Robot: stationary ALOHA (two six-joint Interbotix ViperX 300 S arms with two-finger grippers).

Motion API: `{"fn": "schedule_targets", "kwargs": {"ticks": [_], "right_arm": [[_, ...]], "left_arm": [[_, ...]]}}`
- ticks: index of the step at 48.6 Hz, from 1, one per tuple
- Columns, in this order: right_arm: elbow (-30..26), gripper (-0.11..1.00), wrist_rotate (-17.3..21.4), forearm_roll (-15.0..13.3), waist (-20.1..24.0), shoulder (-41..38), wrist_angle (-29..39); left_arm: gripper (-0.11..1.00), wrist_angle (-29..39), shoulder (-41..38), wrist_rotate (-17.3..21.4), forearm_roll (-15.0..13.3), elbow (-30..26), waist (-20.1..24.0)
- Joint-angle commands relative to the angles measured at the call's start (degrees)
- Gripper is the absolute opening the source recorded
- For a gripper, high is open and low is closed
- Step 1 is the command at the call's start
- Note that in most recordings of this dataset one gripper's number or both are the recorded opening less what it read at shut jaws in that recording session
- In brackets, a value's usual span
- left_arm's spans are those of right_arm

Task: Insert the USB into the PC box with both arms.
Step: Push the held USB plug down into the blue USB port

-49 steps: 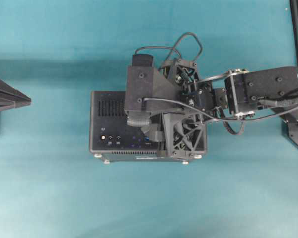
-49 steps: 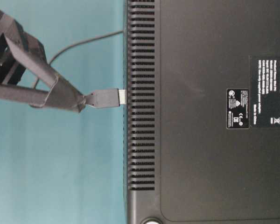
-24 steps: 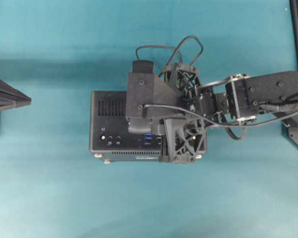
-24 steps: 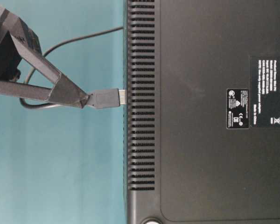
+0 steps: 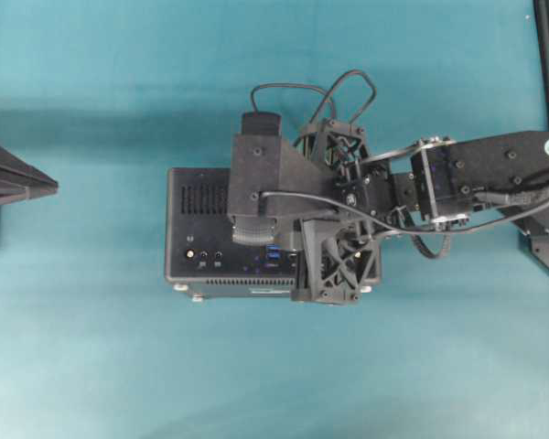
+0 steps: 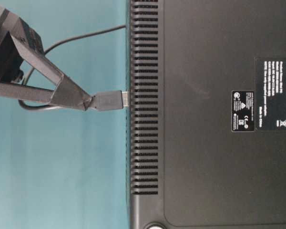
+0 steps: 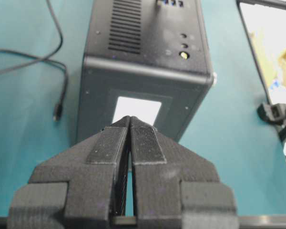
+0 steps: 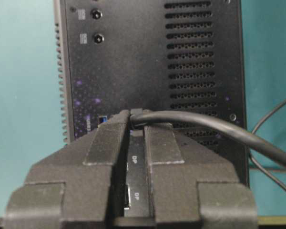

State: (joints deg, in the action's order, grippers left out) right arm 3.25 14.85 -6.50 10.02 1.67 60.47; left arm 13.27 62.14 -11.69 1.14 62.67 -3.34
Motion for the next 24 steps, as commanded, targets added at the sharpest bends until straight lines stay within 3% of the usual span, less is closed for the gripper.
{"fn": "schedule_targets", "kwargs": {"ticks": [1, 24], "right_arm": [[0.7, 0.08, 0.8, 0.9, 0.4, -0.3, 1.1], [0.8, 0.08, 0.4, 2.9, 0.3, -0.3, 1.1]], "left_arm": [[0.00, -0.5, -0.4, -0.1, 0.1, -0.7, -0.2], [0.00, -0.7, -0.3, -0.1, 0.1, -0.3, -0.1]]}}
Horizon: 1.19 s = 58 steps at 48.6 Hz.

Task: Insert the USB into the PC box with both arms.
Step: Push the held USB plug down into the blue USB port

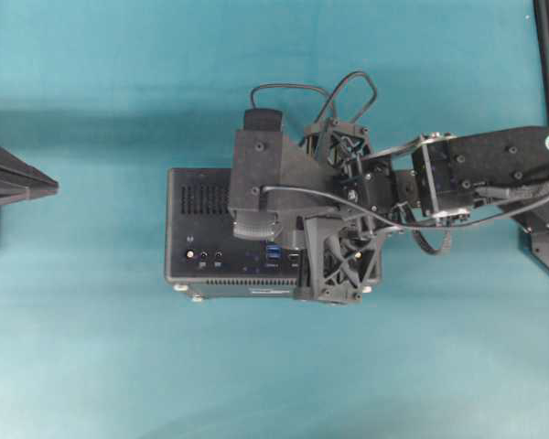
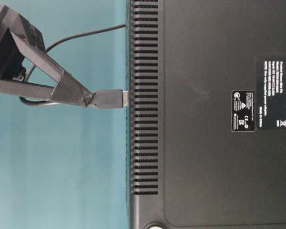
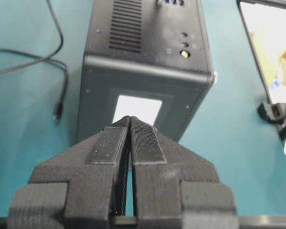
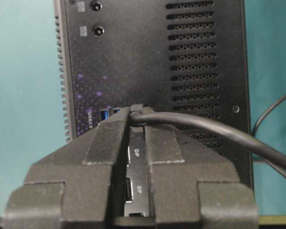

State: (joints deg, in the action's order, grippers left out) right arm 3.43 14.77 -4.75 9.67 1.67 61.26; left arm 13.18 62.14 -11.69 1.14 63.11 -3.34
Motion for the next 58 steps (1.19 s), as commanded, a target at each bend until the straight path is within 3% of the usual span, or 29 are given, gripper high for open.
{"fn": "schedule_targets", "kwargs": {"ticks": [1, 13, 26, 37, 58], "right_arm": [[0.7, 0.08, 0.6, 1.2, 0.5, -0.3, 0.3], [1.1, 0.08, 0.6, 0.7, -1.4, -0.4, 0.4], [0.4, 0.08, 0.8, 1.3, 0.7, -0.4, 0.7], [0.3, 0.08, 0.4, 3.3, 1.0, -1.1, 0.5], [-0.3, 0.08, 0.1, 2.4, -0.7, -1.3, 0.8]], "left_arm": [[0.00, -0.6, -0.3, -0.1, 0.1, -0.7, -0.1], [0.00, -0.7, -0.3, -0.1, 0.1, -0.9, -0.1], [0.00, -0.7, -0.3, 0.0, 0.1, -0.8, -0.1], [0.00, -0.6, -0.3, 0.0, 0.1, -0.8, -0.1], [0.00, -0.6, -0.3, 0.0, 0.1, -0.8, -0.2]]}}
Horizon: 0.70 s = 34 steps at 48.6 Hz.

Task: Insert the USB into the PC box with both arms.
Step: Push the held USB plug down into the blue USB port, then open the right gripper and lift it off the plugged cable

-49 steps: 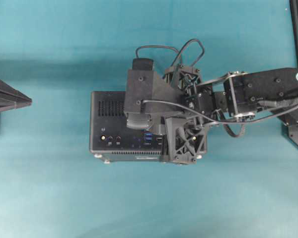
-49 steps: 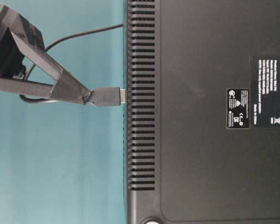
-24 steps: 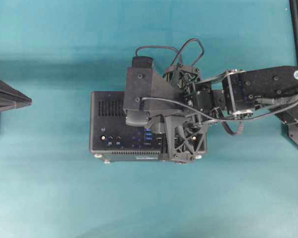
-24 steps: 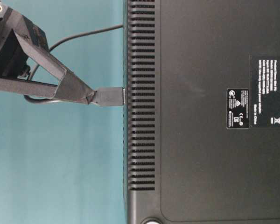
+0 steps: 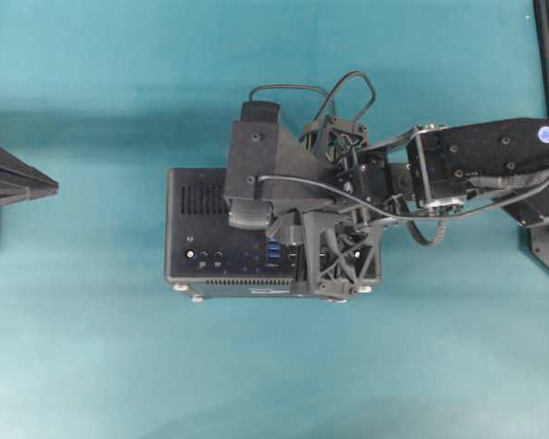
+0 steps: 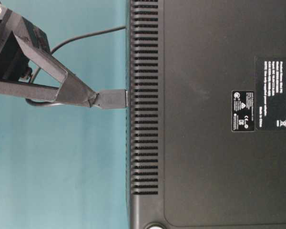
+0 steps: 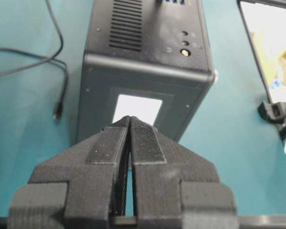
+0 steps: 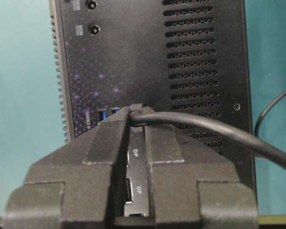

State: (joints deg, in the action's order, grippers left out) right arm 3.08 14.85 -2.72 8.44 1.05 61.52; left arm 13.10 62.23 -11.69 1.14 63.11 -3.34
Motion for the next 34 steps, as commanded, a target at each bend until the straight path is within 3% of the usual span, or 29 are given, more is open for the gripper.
{"fn": "schedule_targets", "kwargs": {"ticks": [1, 26, 34], "right_arm": [[0.0, 0.08, 0.0, 0.5, 0.5, -0.7, 0.6], [-2.0, 0.08, 0.3, 1.0, 0.3, -0.6, 3.7], [-2.9, 0.29, 0.4, 0.6, 0.2, -0.6, 3.8]], "left_arm": [[0.00, -0.6, -0.3, 0.0, 0.1, -0.8, -0.2], [0.00, -0.6, -0.3, 0.0, 0.1, -0.8, -0.1], [0.00, -0.6, -0.3, 0.0, 0.1, -0.8, -0.2]]}}
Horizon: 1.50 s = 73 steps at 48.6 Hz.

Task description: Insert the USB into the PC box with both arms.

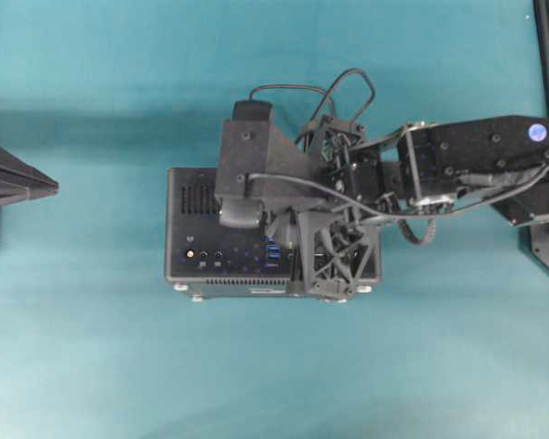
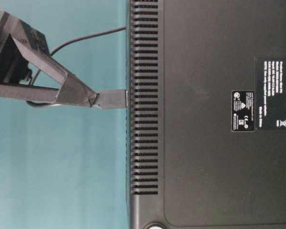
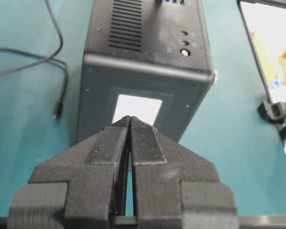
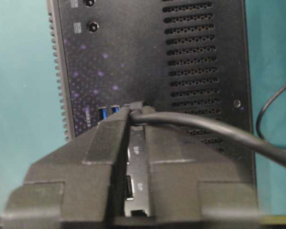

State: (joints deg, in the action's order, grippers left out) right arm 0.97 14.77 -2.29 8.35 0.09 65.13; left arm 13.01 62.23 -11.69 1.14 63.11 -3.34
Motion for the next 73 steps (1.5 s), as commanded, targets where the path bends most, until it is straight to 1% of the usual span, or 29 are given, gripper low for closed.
{"fn": "schedule_targets", "kwargs": {"ticks": [1, 3, 6, 9, 17, 26, 33, 42, 46, 56, 73], "right_arm": [[-0.9, 0.33, 0.4, 0.2, 0.3, 0.4, 0.2], [-1.1, 0.41, 0.4, 0.1, 0.3, 0.4, 0.2], [-1.6, 0.50, 0.5, -0.2, 0.3, 0.4, 0.5], [-1.9, 0.54, 0.5, -0.7, 0.4, 0.5, 0.9], [-3.1, 0.54, 0.5, -2.5, 0.9, 0.6, 2.7], [-3.4, 0.54, 0.5, -2.5, 1.2, 1.4, 5.6], [-3.3, 0.54, 0.7, -2.6, 1.2, 3.3, 5.3], [-2.7, 0.54, 0.8, -4.0, 1.2, 6.4, 4.9], [-2.0, 0.54, 0.8, -4.0, 1.2, 7.8, 4.9], [2.4, 0.54, 0.8, -4.0, 1.8, 12.7, 3.3], [13.6, 0.54, 1.1, -3.8, 1.8, 23.9, -9.6]], "left_arm": [[0.00, -0.5, -0.4, 0.0, 0.1, -0.8, -0.1], [0.00, -0.5, -0.4, 0.0, 0.1, -0.8, -0.1], [0.00, -0.5, -0.4, 0.0, 0.1, -0.7, -0.2], [0.00, -0.6, -0.4, 0.0, 0.1, -0.8, -0.1], [0.00, -0.9, -0.3, 0.0, 0.1, -0.8, -0.1], [0.00, -2.3, 2.1, 0.1, 0.1, -1.1, -0.1], [0.00, -2.7, 4.0, 0.4, 0.1, -0.7, -0.1], [0.00, -2.7, 3.4, 0.9, 0.1, -0.7, -0.1], [0.00, -2.7, 3.1, 1.0, 0.1, -0.7, -0.1], [0.00, -3.1, 3.6, 1.1, 0.1, -1.1, -0.2], [0.00, -3.3, 3.8, 1.1, 0.2, -1.5, -0.1]]}}
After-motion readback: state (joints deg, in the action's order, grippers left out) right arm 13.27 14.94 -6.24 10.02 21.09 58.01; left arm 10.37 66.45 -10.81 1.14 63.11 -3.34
